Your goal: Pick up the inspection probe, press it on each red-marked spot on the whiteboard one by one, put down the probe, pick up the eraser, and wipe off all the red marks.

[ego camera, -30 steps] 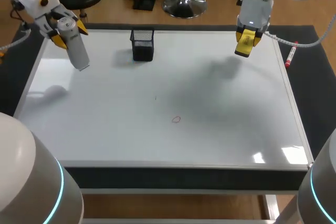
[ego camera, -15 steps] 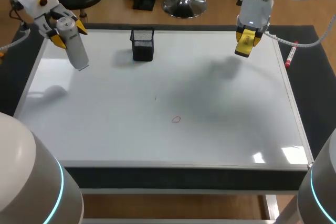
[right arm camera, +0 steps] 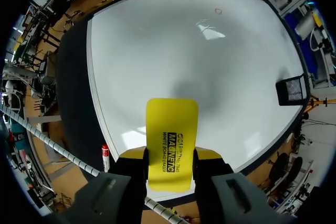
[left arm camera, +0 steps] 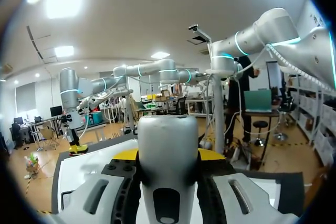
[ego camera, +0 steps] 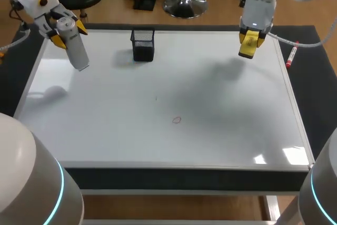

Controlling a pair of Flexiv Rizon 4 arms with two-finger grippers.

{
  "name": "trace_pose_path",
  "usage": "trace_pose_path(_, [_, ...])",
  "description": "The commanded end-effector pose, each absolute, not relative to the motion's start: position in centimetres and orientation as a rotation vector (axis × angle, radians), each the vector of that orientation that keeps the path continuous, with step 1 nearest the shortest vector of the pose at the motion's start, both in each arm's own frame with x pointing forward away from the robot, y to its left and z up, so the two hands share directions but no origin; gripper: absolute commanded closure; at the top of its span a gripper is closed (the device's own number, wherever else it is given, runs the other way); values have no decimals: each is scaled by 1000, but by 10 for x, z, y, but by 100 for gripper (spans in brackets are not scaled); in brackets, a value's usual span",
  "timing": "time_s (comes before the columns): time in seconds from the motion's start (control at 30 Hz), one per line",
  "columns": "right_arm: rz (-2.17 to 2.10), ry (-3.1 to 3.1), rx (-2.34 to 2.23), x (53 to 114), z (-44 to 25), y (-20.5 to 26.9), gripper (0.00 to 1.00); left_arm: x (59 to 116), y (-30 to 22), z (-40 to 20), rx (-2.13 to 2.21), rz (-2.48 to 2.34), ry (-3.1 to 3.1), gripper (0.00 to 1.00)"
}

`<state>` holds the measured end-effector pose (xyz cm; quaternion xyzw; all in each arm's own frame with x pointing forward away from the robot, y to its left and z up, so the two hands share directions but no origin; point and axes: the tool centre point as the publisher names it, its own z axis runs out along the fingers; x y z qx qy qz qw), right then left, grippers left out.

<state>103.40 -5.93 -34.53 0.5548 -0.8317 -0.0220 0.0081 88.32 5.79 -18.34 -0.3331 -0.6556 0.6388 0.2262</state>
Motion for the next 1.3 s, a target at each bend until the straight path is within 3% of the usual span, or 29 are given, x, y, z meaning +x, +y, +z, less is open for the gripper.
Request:
trace_pose_path(0.03, [-62, -2613, 1787, 1009, -335, -78, 100, 883, 58, -181, -921, 1756, -1811, 100])
trace_pose_path(0.43, [-31, -2534, 1908, 935, -331, -88, 100, 883, 58, -181, -921, 1756, -1811, 100])
trace_pose_path(1.3, [-16, -2325, 2135, 789, -344, -24, 100, 883, 58, -181, -921, 1756, -1811, 100])
